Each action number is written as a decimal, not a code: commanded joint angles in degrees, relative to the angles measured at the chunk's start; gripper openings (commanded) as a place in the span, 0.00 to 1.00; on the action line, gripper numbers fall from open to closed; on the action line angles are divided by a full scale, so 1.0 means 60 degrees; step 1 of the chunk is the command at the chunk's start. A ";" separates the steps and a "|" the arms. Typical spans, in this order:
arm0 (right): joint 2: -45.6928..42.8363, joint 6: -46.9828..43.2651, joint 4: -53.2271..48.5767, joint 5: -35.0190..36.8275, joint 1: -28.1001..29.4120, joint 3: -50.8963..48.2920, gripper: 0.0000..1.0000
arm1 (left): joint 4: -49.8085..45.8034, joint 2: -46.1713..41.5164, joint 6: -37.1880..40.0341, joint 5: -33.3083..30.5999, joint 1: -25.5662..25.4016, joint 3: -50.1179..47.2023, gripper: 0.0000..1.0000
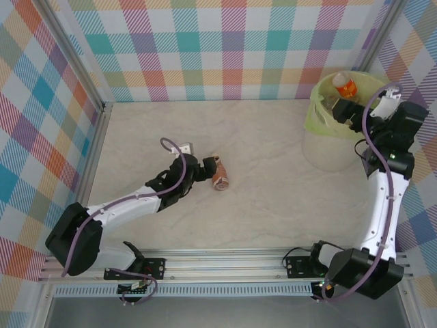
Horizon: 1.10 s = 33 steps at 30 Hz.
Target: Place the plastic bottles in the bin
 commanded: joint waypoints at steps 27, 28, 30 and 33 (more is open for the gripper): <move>0.0005 0.1342 0.2843 -0.0702 0.3483 -0.2891 1.00 | -0.3127 0.4722 -0.1349 0.1530 -0.1132 0.3288 0.81; 0.0046 0.1538 0.2860 -0.0515 0.3490 -0.2917 1.00 | -0.2884 0.4729 -0.1184 0.1727 -0.1133 0.3254 0.77; 0.0161 0.1971 0.2940 -0.0298 0.3491 -0.2963 1.00 | -0.2316 0.4678 -0.0922 0.2074 -0.1129 0.3080 0.74; 0.0398 0.2460 0.2973 -0.0419 0.3505 -0.2936 1.00 | -0.1496 0.4435 -0.0225 0.2508 -0.1130 0.2774 0.64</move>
